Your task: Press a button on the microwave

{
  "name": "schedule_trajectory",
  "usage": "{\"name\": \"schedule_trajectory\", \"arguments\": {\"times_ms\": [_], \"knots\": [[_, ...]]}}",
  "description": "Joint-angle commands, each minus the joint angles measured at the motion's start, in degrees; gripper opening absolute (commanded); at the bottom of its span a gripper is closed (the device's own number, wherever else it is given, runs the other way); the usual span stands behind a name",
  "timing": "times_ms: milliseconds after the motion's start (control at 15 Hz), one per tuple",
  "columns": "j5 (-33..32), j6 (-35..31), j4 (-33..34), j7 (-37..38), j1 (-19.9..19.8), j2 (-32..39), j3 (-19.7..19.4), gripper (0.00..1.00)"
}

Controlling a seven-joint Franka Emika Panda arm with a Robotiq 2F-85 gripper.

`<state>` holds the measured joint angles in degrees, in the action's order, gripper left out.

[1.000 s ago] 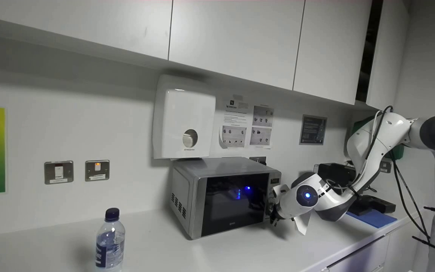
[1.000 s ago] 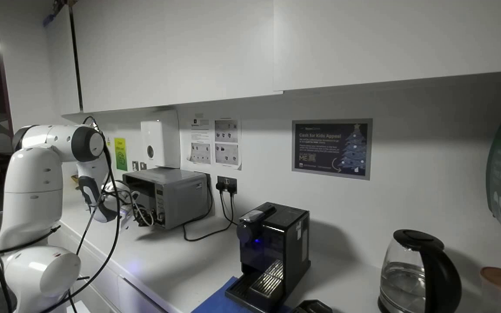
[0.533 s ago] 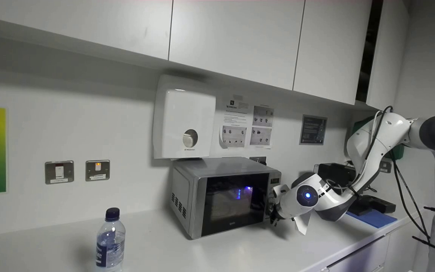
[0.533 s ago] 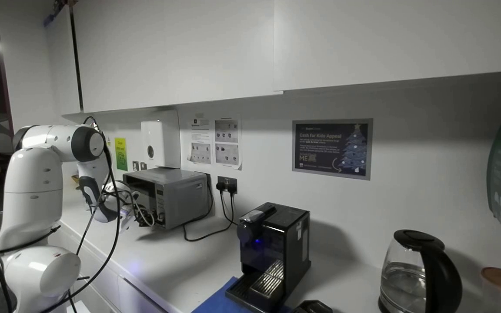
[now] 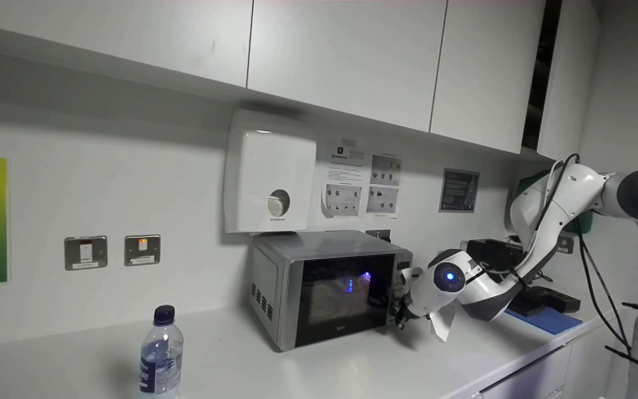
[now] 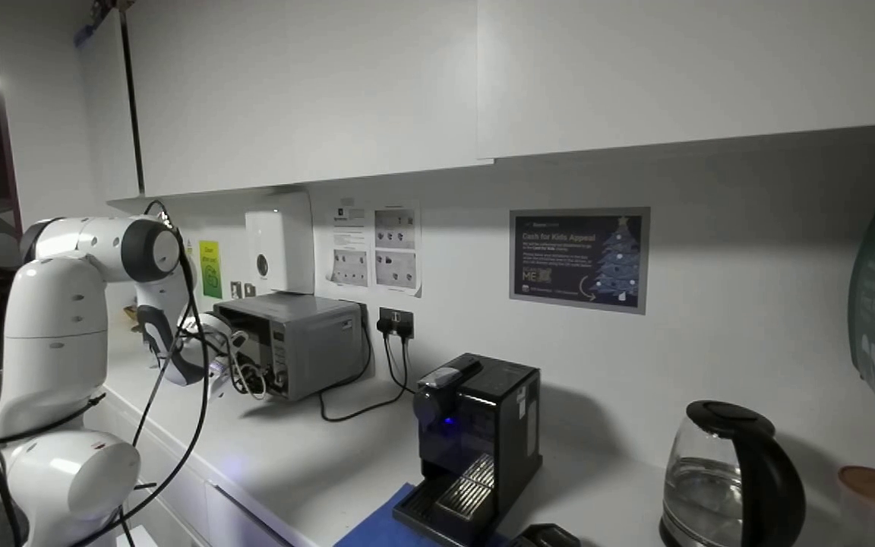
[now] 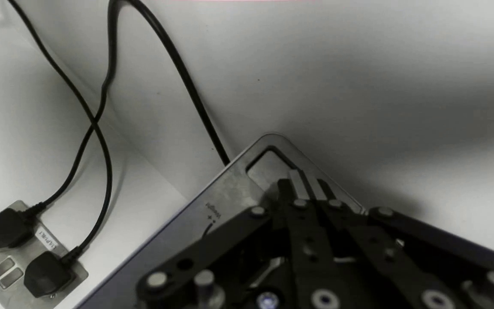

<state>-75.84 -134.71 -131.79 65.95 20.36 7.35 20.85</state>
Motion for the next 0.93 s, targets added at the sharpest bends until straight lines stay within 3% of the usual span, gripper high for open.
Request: {"name": "schedule_trajectory", "arguments": {"times_ms": [0,400,867], "knots": [[7.87,-8.92,-0.29,-4.81,-2.41,-3.45,-1.29,0.0],[31.15,-17.3,-2.48,-15.55,-3.02,-6.34,-2.1,0.0],[66.15,-14.77,-1.82,-34.01,-1.45,-6.17,-0.31,0.0]]}}
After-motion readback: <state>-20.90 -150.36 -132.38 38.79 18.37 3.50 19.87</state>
